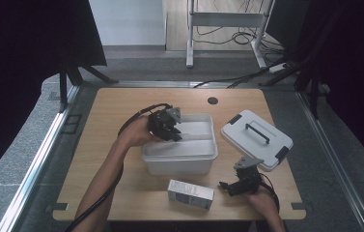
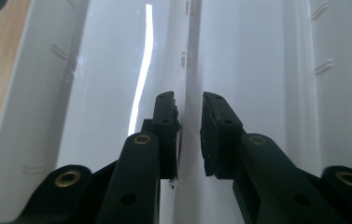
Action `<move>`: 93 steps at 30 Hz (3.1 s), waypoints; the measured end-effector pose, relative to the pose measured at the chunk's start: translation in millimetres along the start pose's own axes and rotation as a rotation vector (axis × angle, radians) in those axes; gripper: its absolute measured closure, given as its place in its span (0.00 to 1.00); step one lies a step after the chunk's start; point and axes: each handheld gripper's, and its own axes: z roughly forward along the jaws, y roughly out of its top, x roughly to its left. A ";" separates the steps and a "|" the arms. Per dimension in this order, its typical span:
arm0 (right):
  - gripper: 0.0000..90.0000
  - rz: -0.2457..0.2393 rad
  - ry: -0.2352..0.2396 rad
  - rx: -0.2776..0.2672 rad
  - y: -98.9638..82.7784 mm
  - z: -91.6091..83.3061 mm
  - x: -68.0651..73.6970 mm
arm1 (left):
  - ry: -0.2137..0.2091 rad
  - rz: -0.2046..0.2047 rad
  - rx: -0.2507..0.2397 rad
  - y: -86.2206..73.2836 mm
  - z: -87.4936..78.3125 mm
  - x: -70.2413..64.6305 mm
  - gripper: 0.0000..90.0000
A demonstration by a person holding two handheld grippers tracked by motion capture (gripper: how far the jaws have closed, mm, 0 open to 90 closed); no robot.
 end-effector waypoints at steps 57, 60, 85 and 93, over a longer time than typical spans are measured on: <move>0.00 0.001 0.000 -0.001 0.0 0.1 0.1 | 0.243 -0.248 -0.065 -69.9 -89.5 0.2 0.99; 0.00 0.002 0.000 -0.001 0.1 0.1 0.1 | 0.272 -0.285 -0.058 -83.9 -96.1 0.5 0.99; 0.00 0.003 0.000 0.000 0.1 0.0 0.3 | 0.439 -0.542 -0.047 -209.0 -142.8 -23.8 0.99; 0.00 0.001 -0.001 0.001 0.0 0.0 0.2 | 0.440 -0.581 -0.063 -237.5 -123.5 -31.1 0.99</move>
